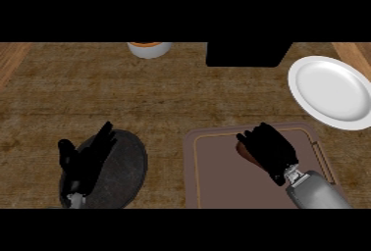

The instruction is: Pick the sweet potato from the tray and place it in the plate

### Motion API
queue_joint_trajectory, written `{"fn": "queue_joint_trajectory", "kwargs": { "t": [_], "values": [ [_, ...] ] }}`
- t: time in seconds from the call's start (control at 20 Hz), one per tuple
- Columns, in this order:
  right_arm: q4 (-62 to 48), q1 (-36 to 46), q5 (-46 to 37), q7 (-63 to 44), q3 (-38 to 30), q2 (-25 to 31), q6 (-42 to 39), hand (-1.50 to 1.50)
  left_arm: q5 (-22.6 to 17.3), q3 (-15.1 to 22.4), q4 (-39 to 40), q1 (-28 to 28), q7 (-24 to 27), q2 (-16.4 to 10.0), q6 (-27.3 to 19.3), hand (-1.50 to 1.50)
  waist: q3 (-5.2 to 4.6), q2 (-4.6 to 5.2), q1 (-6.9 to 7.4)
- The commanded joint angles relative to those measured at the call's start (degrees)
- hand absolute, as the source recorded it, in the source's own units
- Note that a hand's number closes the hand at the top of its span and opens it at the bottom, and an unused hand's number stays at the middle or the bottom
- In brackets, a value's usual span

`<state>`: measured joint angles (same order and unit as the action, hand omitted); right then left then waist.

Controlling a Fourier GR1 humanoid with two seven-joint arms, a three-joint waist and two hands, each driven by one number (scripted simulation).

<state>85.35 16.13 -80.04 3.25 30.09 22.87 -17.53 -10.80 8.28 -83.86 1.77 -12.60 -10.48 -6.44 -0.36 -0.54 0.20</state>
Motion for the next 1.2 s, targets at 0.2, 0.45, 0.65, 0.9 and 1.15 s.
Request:
{"fn": "queue_joint_trajectory", "kwargs": {
  "t": [0.2, 0.45, 0.65, 0.9, 1.15],
  "values": [
    [-7.99, 3.58, 6.22, -28.09, -22.11, -19.05, 1.10, 1.50, 0.20, 0.20, 0.24, -0.10, 0.81, 0.53, 0.10, 0.00, 0.76, 1.70, -0.37],
    [-6.76, 11.43, 6.86, -44.62, -29.88, -22.63, 16.26, 1.50, 0.44, 1.30, 0.34, -0.47, 0.87, 0.78, 0.99, 0.00, 0.71, 1.89, 2.67],
    [-9.68, 20.14, -1.03, -56.56, -29.55, -22.78, 27.46, 1.50, 1.19, 2.42, 0.68, -2.02, 0.73, 0.52, 2.00, 0.00, 0.38, 1.93, 4.88],
    [-17.35, 26.31, -6.91, -67.73, -31.62, -22.84, 42.84, 1.50, 0.67, 1.57, 1.04, -3.55, -0.48, 0.28, 2.08, 0.00, 0.40, 2.16, 5.23],
    [-24.25, 28.94, -10.76, -71.44, -36.72, -22.85, 55.26, 1.50, 1.65, 2.14, 1.64, -3.09, 0.13, 0.70, 1.70, 0.00, 0.42, 1.95, 3.87]
  ]
}}
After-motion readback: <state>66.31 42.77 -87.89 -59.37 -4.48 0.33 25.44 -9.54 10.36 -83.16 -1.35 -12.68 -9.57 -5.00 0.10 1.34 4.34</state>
